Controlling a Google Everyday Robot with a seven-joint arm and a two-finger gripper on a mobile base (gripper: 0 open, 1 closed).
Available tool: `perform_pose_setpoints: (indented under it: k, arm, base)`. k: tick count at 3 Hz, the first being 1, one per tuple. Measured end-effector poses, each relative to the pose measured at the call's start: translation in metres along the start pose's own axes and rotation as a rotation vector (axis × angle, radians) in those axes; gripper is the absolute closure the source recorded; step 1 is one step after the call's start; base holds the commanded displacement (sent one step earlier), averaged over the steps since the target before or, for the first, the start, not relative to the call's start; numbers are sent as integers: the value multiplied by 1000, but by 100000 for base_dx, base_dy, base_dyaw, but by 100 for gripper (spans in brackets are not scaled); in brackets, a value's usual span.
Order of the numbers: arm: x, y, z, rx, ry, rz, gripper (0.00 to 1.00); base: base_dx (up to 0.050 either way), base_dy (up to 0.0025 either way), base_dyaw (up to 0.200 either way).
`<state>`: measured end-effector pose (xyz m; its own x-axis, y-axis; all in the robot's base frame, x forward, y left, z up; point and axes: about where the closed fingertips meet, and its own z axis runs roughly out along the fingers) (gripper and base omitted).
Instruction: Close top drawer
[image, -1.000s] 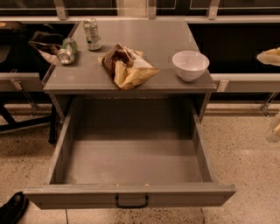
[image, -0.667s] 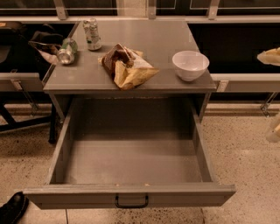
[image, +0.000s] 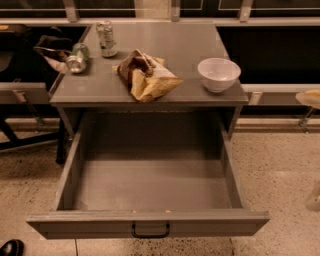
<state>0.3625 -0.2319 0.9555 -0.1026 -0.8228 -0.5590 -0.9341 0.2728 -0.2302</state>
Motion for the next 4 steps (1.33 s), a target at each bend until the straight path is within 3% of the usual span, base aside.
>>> perform_pose_setpoints:
  k: [2,3,4]
  arm:
    - [24,61,-2,34,-32,69,0]
    - [26,65,-1,32,-34,77,0]
    - [26,65,-1,32,-34,77,19]
  base:
    - [0,0,0]
    - [0,0,0]
    - [0,0,0]
